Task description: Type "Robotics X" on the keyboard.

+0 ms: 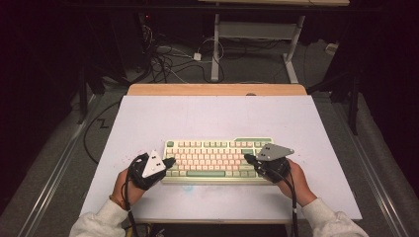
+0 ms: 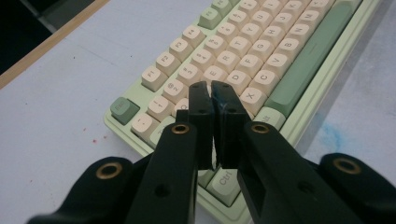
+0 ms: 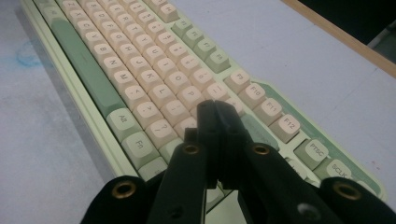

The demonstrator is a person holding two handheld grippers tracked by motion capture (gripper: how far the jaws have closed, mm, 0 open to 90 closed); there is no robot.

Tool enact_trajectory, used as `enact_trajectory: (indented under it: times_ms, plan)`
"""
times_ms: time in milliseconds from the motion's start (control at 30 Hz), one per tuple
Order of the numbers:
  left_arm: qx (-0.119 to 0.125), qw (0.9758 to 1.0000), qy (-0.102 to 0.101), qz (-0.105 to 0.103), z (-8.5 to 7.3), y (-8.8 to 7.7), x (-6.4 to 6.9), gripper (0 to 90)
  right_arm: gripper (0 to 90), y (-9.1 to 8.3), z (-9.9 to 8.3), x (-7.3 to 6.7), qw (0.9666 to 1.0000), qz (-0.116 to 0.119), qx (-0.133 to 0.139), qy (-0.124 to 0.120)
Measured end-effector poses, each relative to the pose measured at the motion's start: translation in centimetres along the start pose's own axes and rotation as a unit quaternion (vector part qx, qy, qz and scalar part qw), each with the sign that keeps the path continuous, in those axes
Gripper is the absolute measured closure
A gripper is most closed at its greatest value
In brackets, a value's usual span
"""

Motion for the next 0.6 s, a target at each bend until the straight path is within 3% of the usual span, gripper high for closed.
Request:
enact_trajectory:
  times_ms: [600]
  plan:
    - [-0.012, 0.9999, -0.007, -0.002, -1.06, -0.41, 0.22, 85.2, 90.0, 0.72, 0.61, 0.1, 1.0, 0.006, 0.003, 0.001]
Point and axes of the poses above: each handheld gripper's, and its own axes: y roughly forward along the jaws, z roughly out of its top, x roughly to its right, the point moved 10 cm from there along y, roughly forward along the jaws, and after that the axes turned 8 degrees about x, right-handed, at the moved point
